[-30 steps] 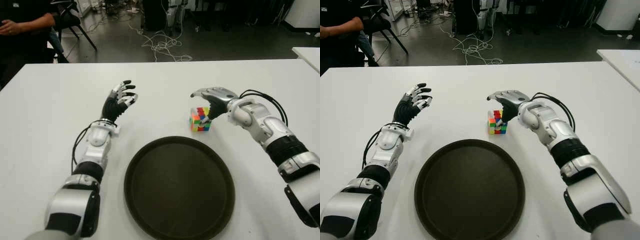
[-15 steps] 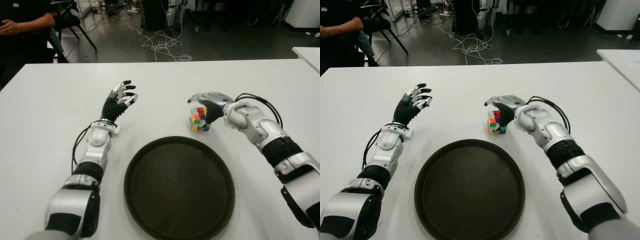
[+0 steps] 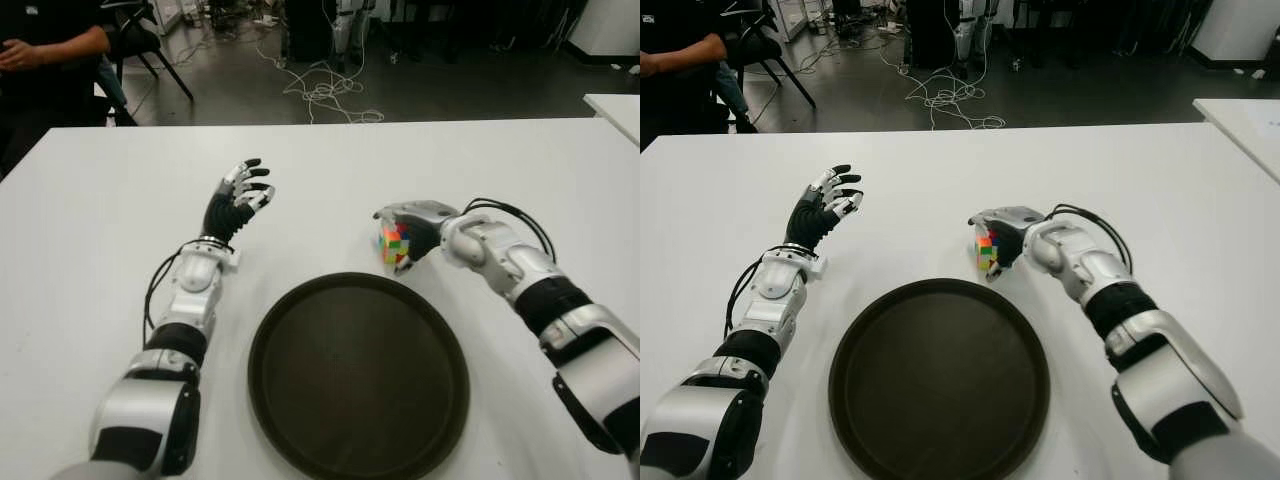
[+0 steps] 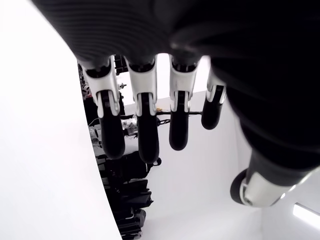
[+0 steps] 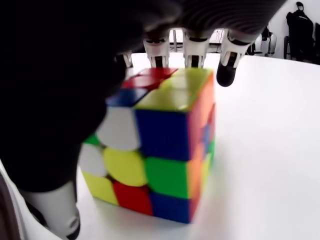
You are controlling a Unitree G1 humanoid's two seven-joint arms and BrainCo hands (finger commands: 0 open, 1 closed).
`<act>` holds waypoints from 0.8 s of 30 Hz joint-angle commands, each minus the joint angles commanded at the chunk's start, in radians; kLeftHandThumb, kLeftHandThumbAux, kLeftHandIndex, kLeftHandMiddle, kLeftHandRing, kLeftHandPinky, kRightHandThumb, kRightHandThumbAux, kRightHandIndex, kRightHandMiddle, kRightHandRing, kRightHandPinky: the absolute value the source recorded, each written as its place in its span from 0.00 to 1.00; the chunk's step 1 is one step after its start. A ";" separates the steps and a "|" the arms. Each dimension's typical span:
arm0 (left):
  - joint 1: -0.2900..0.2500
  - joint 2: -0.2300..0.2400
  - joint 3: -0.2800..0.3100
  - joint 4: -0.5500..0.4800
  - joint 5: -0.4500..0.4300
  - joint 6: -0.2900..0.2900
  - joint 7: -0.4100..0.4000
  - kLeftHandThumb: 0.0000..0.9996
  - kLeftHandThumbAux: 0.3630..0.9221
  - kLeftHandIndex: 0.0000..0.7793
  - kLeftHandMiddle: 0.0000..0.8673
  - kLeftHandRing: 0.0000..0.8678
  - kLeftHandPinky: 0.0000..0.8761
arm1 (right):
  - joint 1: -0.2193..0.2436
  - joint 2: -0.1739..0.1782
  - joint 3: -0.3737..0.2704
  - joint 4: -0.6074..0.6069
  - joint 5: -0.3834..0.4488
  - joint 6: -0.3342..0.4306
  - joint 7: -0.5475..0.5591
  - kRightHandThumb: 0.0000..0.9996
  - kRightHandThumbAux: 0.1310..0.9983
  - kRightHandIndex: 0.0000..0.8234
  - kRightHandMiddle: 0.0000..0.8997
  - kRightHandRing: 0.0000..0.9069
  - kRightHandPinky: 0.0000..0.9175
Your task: Pick up the Rubik's Cube and put it in the plate
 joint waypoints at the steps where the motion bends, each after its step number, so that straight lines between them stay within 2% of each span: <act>1: 0.000 0.000 0.001 -0.001 -0.001 0.001 -0.001 0.14 0.51 0.23 0.27 0.32 0.39 | -0.003 0.002 0.002 0.008 0.000 -0.001 0.001 0.00 0.74 0.13 0.11 0.10 0.09; 10: 0.003 0.002 -0.001 -0.009 0.000 0.006 -0.001 0.14 0.55 0.22 0.28 0.32 0.39 | -0.019 0.024 0.021 0.070 0.000 -0.014 -0.026 0.00 0.74 0.13 0.12 0.11 0.10; 24: 0.005 0.008 -0.003 -0.003 0.002 -0.006 -0.008 0.13 0.50 0.22 0.28 0.32 0.40 | -0.033 0.036 0.022 0.139 0.006 -0.052 -0.099 0.00 0.72 0.14 0.12 0.12 0.09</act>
